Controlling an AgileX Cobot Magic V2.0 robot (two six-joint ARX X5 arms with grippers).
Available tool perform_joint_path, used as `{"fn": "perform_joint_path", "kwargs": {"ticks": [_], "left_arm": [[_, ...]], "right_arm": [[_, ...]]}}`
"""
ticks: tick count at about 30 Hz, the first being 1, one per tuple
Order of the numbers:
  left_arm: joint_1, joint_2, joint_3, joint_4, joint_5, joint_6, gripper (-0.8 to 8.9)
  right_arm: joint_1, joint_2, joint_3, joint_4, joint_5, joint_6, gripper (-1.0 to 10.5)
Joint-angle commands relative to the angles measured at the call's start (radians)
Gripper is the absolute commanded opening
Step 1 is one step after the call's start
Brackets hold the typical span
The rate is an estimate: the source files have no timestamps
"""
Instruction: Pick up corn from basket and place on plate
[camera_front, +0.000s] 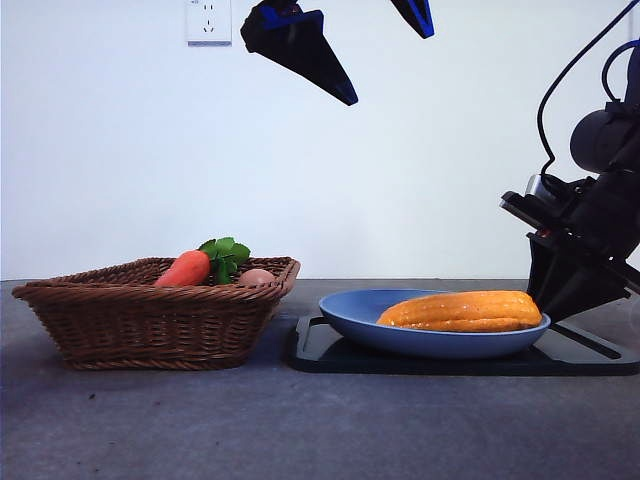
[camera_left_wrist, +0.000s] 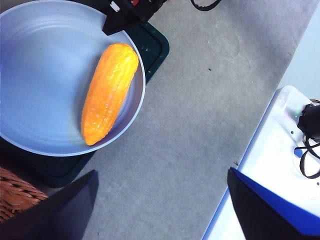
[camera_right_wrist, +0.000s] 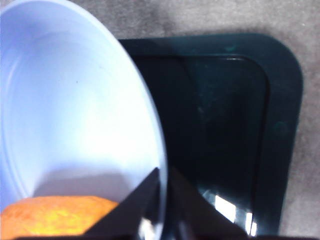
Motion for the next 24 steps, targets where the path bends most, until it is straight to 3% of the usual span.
{"fn": "perform_joint_path", "kwargs": {"ticks": [1, 12, 21, 24], "left_arm": [[-0.006, 0.015, 0.034, 0.004, -0.002, -0.001, 4.17], [-0.006, 0.015, 0.034, 0.003, -0.002, 0.0, 4.17], [-0.006, 0.015, 0.034, -0.021, -0.002, 0.003, 4.1], [-0.006, 0.015, 0.034, -0.042, -0.002, 0.006, 3.59]], "right_arm": [[0.002, 0.009, 0.021, 0.0, -0.003, -0.015, 1.8], [-0.053, -0.22, 0.022, -0.114, 0.021, -0.021, 2.1], [-0.017, -0.557, 0.022, -0.435, 0.017, -0.145, 2.0], [0.019, -0.655, 0.021, -0.508, 0.017, -0.167, 2.0]]}}
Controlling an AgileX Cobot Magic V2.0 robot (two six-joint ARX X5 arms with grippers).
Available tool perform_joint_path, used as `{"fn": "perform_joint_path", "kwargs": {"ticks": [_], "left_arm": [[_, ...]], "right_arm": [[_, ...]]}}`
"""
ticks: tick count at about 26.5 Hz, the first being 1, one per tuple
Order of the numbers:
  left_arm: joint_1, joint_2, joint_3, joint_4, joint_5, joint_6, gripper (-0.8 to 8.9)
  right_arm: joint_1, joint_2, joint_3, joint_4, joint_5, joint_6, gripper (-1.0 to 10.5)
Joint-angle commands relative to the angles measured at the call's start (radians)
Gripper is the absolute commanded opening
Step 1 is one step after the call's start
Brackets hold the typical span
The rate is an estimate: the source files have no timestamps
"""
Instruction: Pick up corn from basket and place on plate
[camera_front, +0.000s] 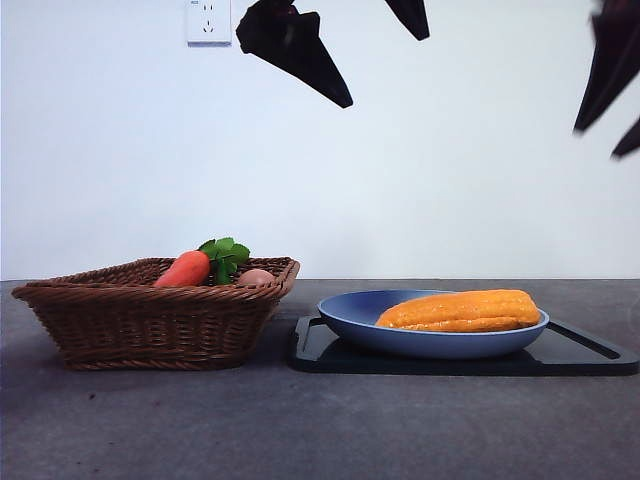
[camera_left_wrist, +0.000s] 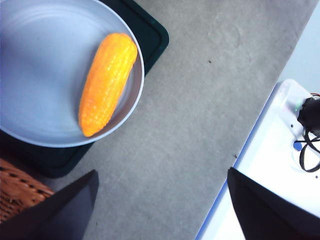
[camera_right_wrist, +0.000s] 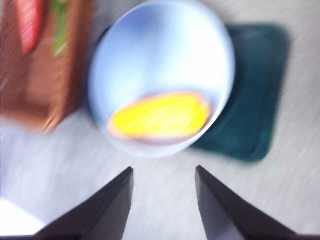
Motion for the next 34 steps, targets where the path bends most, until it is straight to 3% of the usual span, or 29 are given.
{"fn": "perform_joint_path", "kwargs": {"ticks": [1, 4, 9, 12, 27, 34], "left_arm": [[-0.007, 0.015, 0.034, -0.013, -0.002, 0.006, 3.36], [-0.007, 0.015, 0.034, -0.024, -0.002, 0.006, 2.34], [-0.007, 0.015, 0.034, -0.04, -0.002, 0.007, 0.06], [-0.007, 0.015, 0.034, -0.04, -0.002, 0.007, 0.07], [-0.007, 0.015, 0.034, -0.019, -0.002, 0.006, 0.08], [-0.007, 0.015, 0.034, 0.097, -0.002, 0.006, 0.08]], "right_arm": [[0.034, -0.068, 0.019, -0.05, -0.002, -0.049, 2.0], [0.074, -0.145, 0.019, -0.1, -0.001, -0.066, 1.8], [0.129, -0.223, 0.019, -0.161, -0.001, -0.131, 0.1], [0.156, -0.241, 0.019, -0.182, -0.001, -0.16, 0.0], [0.169, -0.24, 0.019, -0.164, -0.001, -0.149, 0.0], [0.169, -0.24, 0.019, -0.164, -0.002, -0.149, 0.0]]}}
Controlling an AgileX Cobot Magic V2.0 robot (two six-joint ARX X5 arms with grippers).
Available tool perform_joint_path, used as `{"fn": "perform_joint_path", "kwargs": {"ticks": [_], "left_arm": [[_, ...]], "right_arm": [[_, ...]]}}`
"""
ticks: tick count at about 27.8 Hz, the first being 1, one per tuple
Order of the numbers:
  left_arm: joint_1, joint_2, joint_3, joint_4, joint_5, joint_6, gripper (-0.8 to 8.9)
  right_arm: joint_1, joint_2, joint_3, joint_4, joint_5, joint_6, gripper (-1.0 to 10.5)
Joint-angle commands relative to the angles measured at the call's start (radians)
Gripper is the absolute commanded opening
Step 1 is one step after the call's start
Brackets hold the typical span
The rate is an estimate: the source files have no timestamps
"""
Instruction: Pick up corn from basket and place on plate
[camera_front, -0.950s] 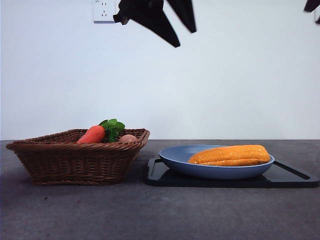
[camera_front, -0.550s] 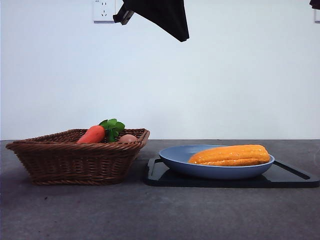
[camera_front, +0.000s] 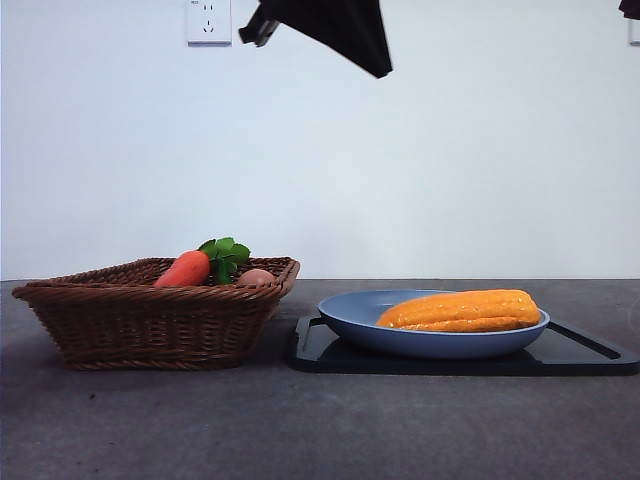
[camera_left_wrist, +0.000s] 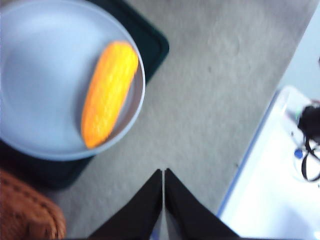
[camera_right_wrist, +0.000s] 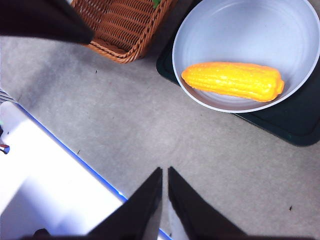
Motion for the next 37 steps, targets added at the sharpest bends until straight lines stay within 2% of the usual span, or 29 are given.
{"fn": "perform_joint_path", "kwargs": {"ticks": [1, 7, 13, 18, 24, 30, 37], "left_arm": [[-0.007, 0.014, 0.034, 0.066, -0.002, 0.006, 0.08], [0.001, 0.012, 0.034, 0.212, -0.009, 0.024, 0.08], [0.092, -0.075, 0.033, 0.299, -0.043, 0.086, 0.08], [0.217, -0.219, 0.029, 0.327, -0.043, 0.114, 0.08], [0.437, -0.401, -0.033, 0.327, -0.042, 0.114, 0.08], [0.647, -0.606, -0.217, 0.38, -0.042, 0.114, 0.08], [0.79, -0.898, -0.641, 0.718, -0.043, 0.114, 0.08]], "right_arm": [[0.003, 0.008, 0.019, 0.01, -0.002, -0.006, 0.0], [0.003, 0.008, 0.019, 0.01, -0.002, -0.006, 0.0], [0.002, 0.008, 0.019, 0.014, -0.002, -0.005, 0.0], [0.002, 0.008, 0.019, 0.013, -0.002, -0.006, 0.0], [0.002, 0.008, 0.019, 0.014, -0.002, -0.006, 0.0], [0.002, 0.008, 0.019, 0.014, -0.002, -0.006, 0.0], [0.002, 0.008, 0.019, 0.014, -0.002, -0.006, 0.0]]}}
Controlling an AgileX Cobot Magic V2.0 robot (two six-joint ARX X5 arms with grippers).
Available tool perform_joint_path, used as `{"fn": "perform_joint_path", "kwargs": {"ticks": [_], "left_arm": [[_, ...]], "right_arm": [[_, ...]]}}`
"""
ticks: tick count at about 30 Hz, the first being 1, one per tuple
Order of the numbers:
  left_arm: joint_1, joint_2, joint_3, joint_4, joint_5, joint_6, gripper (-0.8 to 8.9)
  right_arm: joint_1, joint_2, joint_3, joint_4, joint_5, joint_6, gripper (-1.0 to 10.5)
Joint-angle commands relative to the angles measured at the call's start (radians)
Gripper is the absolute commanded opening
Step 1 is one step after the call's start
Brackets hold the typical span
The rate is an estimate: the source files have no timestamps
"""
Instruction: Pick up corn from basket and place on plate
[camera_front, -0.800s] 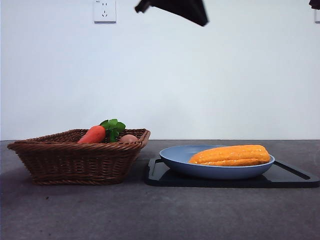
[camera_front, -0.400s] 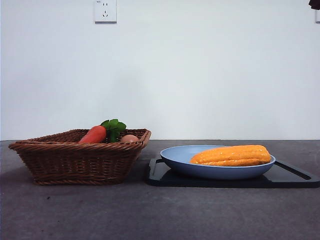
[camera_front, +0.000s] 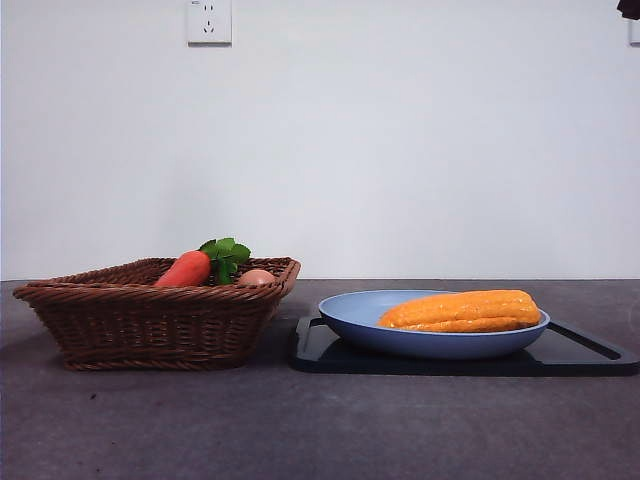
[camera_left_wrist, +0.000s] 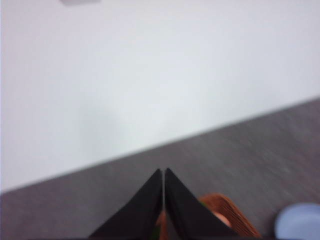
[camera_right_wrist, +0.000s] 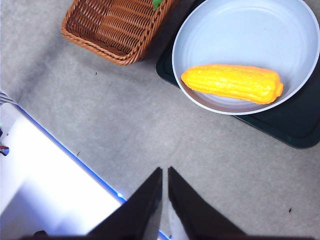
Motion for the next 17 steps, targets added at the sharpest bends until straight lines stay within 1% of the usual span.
{"fn": "perform_joint_path", "kwargs": {"ticks": [1, 4, 7, 11, 17], "left_arm": [[0.034, -0.093, -0.174, 0.152, 0.001, 0.008, 0.08], [0.059, -0.199, -0.348, 0.254, 0.001, -0.003, 0.08], [0.072, -0.298, -0.499, 0.312, 0.0, -0.029, 0.08], [0.088, -0.417, -0.669, 0.348, 0.0, -0.059, 0.08], [0.108, -0.575, -0.878, 0.348, -0.005, -0.082, 0.08]], "right_arm": [[0.002, 0.008, 0.019, 0.006, -0.002, -0.005, 0.0], [0.002, 0.008, 0.019, 0.006, -0.002, -0.006, 0.0], [0.002, 0.008, 0.019, 0.006, -0.002, -0.005, 0.0], [0.002, 0.008, 0.019, 0.006, -0.002, -0.006, 0.0], [0.002, 0.008, 0.019, 0.006, -0.002, -0.006, 0.0]]}}
